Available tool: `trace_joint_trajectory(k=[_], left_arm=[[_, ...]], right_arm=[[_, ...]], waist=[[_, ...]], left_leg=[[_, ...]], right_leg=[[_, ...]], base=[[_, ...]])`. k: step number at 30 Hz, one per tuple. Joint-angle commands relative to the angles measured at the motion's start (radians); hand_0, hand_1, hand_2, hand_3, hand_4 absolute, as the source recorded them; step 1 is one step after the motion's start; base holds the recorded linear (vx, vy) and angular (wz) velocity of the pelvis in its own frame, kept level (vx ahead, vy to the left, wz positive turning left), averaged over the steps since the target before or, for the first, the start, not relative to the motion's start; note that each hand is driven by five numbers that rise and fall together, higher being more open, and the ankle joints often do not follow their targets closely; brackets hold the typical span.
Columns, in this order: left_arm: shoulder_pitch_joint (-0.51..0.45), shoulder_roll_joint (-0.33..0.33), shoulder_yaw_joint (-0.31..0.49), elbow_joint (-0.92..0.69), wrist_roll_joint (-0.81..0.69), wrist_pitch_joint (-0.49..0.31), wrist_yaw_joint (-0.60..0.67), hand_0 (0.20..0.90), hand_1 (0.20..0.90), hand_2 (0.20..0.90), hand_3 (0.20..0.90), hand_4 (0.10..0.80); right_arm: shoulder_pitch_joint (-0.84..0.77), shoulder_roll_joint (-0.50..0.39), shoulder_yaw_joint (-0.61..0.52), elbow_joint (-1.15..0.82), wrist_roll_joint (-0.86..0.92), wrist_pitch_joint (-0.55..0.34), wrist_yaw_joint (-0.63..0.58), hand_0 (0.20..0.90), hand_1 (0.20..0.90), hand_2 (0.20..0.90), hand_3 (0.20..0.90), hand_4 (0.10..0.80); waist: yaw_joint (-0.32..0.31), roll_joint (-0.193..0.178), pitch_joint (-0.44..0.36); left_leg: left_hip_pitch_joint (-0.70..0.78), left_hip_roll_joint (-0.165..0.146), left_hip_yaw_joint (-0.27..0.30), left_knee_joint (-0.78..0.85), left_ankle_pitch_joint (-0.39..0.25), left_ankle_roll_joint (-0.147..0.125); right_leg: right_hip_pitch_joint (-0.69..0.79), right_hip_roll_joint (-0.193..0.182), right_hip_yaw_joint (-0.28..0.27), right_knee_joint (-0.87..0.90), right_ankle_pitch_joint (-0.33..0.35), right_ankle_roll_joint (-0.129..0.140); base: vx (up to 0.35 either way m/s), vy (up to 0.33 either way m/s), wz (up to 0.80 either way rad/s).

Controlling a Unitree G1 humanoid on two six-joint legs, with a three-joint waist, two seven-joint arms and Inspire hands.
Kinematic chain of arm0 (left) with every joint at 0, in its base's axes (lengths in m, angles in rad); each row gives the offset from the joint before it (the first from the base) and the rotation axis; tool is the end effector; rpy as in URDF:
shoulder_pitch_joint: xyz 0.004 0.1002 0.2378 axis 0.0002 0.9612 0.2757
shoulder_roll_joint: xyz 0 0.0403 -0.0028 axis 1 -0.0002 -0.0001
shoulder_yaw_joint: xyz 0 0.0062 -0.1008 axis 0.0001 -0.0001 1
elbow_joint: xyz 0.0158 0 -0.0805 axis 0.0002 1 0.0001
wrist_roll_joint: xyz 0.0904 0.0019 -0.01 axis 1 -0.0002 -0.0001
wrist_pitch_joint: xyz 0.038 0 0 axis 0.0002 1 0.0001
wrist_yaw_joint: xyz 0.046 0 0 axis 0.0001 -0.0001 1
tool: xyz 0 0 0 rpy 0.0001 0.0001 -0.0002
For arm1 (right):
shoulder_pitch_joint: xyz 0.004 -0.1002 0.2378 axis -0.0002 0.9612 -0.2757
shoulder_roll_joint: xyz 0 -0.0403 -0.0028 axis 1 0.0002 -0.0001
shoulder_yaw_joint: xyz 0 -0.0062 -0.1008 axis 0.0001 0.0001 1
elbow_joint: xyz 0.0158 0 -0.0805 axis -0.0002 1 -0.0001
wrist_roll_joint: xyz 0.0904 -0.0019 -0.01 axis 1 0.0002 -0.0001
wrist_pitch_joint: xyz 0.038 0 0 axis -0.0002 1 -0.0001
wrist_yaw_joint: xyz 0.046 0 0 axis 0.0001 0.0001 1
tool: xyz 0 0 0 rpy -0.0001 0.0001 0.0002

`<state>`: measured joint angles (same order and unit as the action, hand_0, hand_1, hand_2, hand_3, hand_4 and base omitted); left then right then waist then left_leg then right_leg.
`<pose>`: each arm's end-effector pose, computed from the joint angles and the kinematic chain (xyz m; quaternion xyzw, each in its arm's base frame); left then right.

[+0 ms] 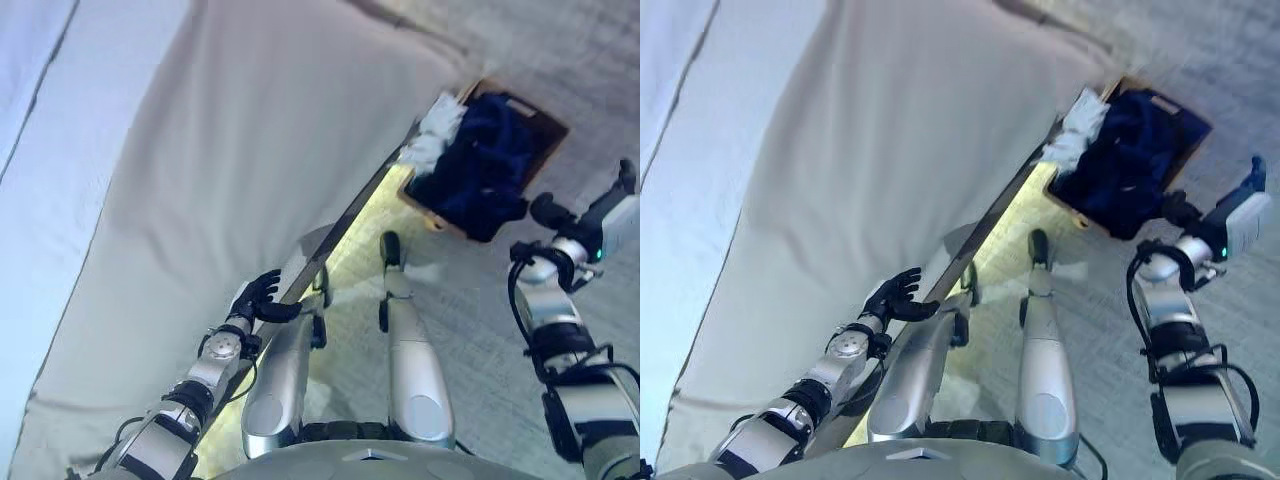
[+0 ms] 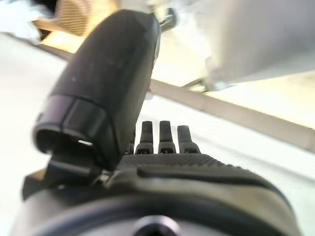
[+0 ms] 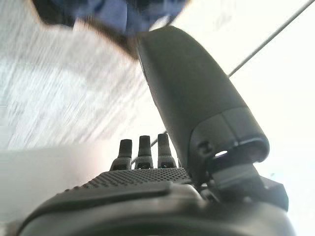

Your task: Pick up the clothes from the bed and place them into the basket

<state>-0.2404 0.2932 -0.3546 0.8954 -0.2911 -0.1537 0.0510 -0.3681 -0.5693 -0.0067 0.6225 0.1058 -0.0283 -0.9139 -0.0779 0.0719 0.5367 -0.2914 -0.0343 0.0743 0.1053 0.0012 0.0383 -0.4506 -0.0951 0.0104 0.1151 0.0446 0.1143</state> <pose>0.1958 0.1914 -0.0441 0.0980 0.2708 -0.0326 0.9571 0.2502 -0.2842 0.0670 -0.2319 -0.0077 -0.5091 0.8289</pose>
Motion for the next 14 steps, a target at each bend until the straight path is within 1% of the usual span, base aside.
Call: trace_joint_trajectory(k=[1,2,3,4,6,7,8,9,11,12,14], left_arm=[[0.084,0.035,0.037,0.048,0.058,0.015,-0.005,0.900,0.900,0.900,0.900,0.800],[0.097,0.027,0.055,0.057,0.075,0.020,-0.011,0.900,0.900,0.900,0.900,0.800],[0.100,0.026,0.057,0.056,0.079,0.025,-0.011,0.900,0.900,0.900,0.900,0.800],[0.108,0.021,0.064,0.060,0.092,0.038,-0.014,0.900,0.900,0.900,0.900,0.800],[0.119,0.014,0.069,0.073,0.110,0.042,-0.022,0.900,0.900,0.900,0.900,0.800],[0.123,0.009,0.068,0.089,0.119,0.049,-0.033,0.900,0.900,0.900,0.900,0.800],[0.126,0.007,0.067,0.099,0.122,0.053,-0.042,0.900,0.900,0.900,0.900,0.800],[0.135,0.005,0.068,0.124,0.127,0.050,-0.058,0.900,0.900,0.900,0.900,0.800],[0.142,0.001,0.074,0.163,0.130,0.051,-0.070,0.900,0.900,0.900,0.900,0.800],[0.145,0.001,0.080,0.175,0.130,0.053,-0.077,0.900,0.900,0.900,0.900,0.800],[0.144,0.005,0.086,0.212,0.124,0.047,-0.092,0.900,0.900,0.900,0.900,0.800]], right_arm=[[0.052,-0.025,-0.051,-0.067,0.014,-0.049,0.065,0.900,0.900,0.900,0.900,0.800],[0.095,-0.008,-0.057,-0.064,0.025,-0.046,0.132,0.900,0.900,0.900,0.900,0.800],[0.102,-0.004,-0.056,-0.063,0.023,-0.044,0.138,0.900,0.900,0.900,0.900,0.800],[0.127,0.009,-0.052,-0.055,0.027,-0.038,0.176,0.900,0.900,0.900,0.900,0.800],[0.159,0.032,-0.043,-0.036,0.080,-0.054,0.306,0.900,0.900,0.900,0.900,0.800],[0.174,0.054,-0.033,-0.027,0.145,-0.070,0.403,0.900,0.900,0.900,0.900,0.800],[0.182,0.066,-0.025,-0.021,0.159,-0.073,0.439,0.900,0.900,0.900,0.900,0.800],[0.200,0.088,-0.012,-0.001,0.193,-0.066,0.541,0.900,0.900,0.900,0.900,0.800],[0.233,0.133,0.024,0.040,0.195,-0.073,0.667,0.900,0.900,0.900,0.900,0.800],[0.245,0.148,0.039,0.056,0.187,-0.074,0.695,0.900,0.900,0.900,0.900,0.800],[0.263,0.179,0.078,0.152,0.181,-0.059,0.821,0.900,0.900,0.900,0.900,0.800]], waist=[[-0.001,-0.081,-0.152],[-0.001,-0.096,-0.195],[0.000,-0.098,-0.202],[0.001,-0.107,-0.235],[0.005,-0.115,-0.282],[0.008,-0.119,-0.312],[0.010,-0.121,-0.325],[0.010,-0.125,-0.351],[0.011,-0.130,-0.385],[0.013,-0.131,-0.394],[0.017,-0.134,-0.410]], left_leg=[[0.050,0.002,0.005,0.068,-0.064,-0.034],[0.093,0.004,0.013,0.053,-0.075,-0.030],[0.102,0.005,0.014,0.048,-0.075,-0.029],[0.138,0.007,0.014,0.030,-0.078,-0.027],[0.194,0.008,0.011,-0.011,-0.077,-0.023],[0.232,0.011,0.009,-0.039,-0.073,-0.022],[0.245,0.013,0.009,-0.045,-0.073,-0.022],[0.272,0.017,0.010,-0.059,-0.074,-0.023],[0.306,0.019,0.011,-0.075,-0.076,-0.019],[0.315,0.019,0.009,-0.078,-0.076,-0.018],[0.337,0.021,0.008,-0.088,-0.076,-0.018]], right_leg=[[0.122,-0.003,-0.007,-0.009,0.055,-0.028],[0.163,-0.003,-0.002,-0.028,0.058,-0.022],[0.172,-0.003,-0.001,-0.032,0.058,-0.022],[0.208,0.000,0.002,-0.047,0.059,-0.019],[0.262,0.005,0.006,-0.068,0.058,-0.015],[0.294,0.008,0.005,-0.078,0.056,-0.013],[0.303,0.008,0.003,-0.077,0.055,-0.013],[0.322,0.010,-0.001,-0.078,0.051,-0.012],[0.347,0.013,-0.002,-0.079,0.044,-0.013],[0.357,0.013,-0.003,-0.079,0.042,-0.014],[0.379,0.015,-0.009,-0.082,0.035,-0.016]], base=[[0.205,0.150,-0.07],[0.140,0.078,0.09],[0.188,0.096,-0.08],[0.164,0.066,-0.32],[0.182,0.098,-0.27],[0.154,0.087,-0.01],[0.184,0.078,0.07],[0.146,0.052,0.03],[0.135,0.048,-0.01],[0.085,0.036,0.05],[0.028,0.026,0.09]])
